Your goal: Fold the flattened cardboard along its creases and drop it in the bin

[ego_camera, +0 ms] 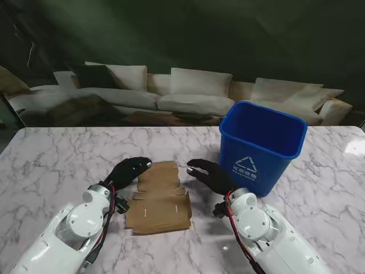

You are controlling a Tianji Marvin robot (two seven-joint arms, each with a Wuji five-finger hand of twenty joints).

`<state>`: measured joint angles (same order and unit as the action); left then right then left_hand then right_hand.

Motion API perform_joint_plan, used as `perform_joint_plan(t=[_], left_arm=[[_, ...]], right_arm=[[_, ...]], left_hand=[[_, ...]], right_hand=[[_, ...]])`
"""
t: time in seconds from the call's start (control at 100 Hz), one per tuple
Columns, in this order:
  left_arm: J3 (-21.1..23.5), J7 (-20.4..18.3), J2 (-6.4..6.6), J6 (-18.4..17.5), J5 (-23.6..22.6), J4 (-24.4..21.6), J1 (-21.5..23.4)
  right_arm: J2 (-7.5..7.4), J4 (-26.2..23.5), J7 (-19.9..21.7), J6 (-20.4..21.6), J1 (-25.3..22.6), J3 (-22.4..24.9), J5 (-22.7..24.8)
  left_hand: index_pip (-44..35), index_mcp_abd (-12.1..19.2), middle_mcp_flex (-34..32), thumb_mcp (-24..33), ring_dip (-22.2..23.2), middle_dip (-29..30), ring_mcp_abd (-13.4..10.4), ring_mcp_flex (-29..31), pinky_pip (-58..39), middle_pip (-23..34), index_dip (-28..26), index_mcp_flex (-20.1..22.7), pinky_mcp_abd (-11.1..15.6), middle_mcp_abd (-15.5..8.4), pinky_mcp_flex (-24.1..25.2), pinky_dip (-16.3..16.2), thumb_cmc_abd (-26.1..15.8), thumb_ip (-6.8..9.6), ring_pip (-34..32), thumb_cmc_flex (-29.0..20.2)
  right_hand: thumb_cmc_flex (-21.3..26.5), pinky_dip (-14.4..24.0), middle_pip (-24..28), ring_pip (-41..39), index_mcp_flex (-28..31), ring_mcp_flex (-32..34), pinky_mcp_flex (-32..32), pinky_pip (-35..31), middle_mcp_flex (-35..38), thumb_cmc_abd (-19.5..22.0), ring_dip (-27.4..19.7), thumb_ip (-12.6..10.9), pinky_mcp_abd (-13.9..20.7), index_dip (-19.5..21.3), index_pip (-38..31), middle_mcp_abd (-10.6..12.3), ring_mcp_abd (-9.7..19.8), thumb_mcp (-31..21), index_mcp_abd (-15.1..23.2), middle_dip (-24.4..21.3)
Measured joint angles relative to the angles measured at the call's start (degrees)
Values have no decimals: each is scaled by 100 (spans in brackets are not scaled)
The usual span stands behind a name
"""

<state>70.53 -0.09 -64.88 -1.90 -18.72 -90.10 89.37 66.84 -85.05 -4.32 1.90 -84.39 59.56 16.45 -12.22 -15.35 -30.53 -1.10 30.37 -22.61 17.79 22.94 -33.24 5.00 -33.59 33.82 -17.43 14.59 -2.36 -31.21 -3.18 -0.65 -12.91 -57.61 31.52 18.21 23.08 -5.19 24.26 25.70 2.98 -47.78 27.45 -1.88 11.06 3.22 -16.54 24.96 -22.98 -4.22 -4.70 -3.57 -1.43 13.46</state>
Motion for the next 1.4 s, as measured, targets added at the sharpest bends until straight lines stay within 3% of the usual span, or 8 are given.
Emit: perform_joint_plan(t=[0.29,0.52,0.7,0.9,1.0,1.07,1.18,1.4], left_arm=[[24,-1,1,-1,-13,3,0],[74,72,-7,-25,33,7,22],[93,77,-12,-19,56,11,22],[145,96,-23,-16,38,18,11],[190,147,-33,-24,23,25,11],[229,176,-37,-36,-2,25,15],[275,202,-38,-56,-28,25,27],[303,267,-39,-69,-58,34,31]], right_arm=[[-8,-52,30,-6,-43,29,19],[-153,-485,556,-116,-189,81,110],[-307,-779,1101,-94,-272,38,650],[-468,-823,1404,189,-259,-216,647],[-543,-772,1532,382,-145,-487,1035],[-578,-681,1570,486,-9,-702,1318],[-601,-531,1629,585,196,-950,1388],[-626,-286,1687,764,621,-1390,1644]], left_hand=[[0,0,0,0,0,0,0,0,1,0,0,0,0,1,0,-1,0,0,0,0],[0,0,0,0,0,0,0,0,1,0,0,0,0,1,0,-2,0,0,0,0],[0,0,-1,0,0,-48,0,0,2,0,0,0,-1,2,0,-2,0,0,0,0],[0,0,-2,0,0,-52,0,0,2,0,0,0,-1,2,0,-2,0,0,0,0],[0,0,-2,0,0,-53,2,0,3,0,0,0,-2,2,0,-2,0,0,0,0],[0,0,-2,0,0,-52,2,0,3,0,0,0,-3,3,0,-2,0,0,0,0],[0,0,-2,0,0,-53,5,0,4,0,0,0,-4,3,0,-2,0,0,0,0],[0,1,-3,0,0,-53,8,0,4,0,0,0,-51,3,0,-2,0,0,0,0]], right_hand=[[0,11,0,0,0,0,0,19,0,0,0,0,-1,0,0,0,0,0,0,0],[0,15,-293,52,-6,-84,-20,305,-90,0,-37,0,7,-141,130,0,124,0,0,-80],[0,-569,-631,205,-9,-242,-181,800,-97,0,-313,0,367,-276,193,0,324,8,0,-238],[0,-1331,-1190,344,-7,-514,-370,1195,-104,0,-663,0,782,-419,269,-5,462,162,-13,-488],[0,-1602,-1603,415,-6,-590,-431,1381,-96,0,-764,0,930,-482,331,-5,526,235,-15,-676],[3,-1715,-1833,430,-4,-653,-472,1463,-85,62,-790,0,998,-490,332,-5,548,256,-15,-805],[3,-1776,-2101,482,-4,-897,-571,1565,-84,62,-830,0,1080,-490,332,-5,558,256,-15,-938],[3,-1848,-2124,492,0,-1002,-647,2086,-84,196,-850,0,1246,-492,332,80,701,305,-16,-944]])
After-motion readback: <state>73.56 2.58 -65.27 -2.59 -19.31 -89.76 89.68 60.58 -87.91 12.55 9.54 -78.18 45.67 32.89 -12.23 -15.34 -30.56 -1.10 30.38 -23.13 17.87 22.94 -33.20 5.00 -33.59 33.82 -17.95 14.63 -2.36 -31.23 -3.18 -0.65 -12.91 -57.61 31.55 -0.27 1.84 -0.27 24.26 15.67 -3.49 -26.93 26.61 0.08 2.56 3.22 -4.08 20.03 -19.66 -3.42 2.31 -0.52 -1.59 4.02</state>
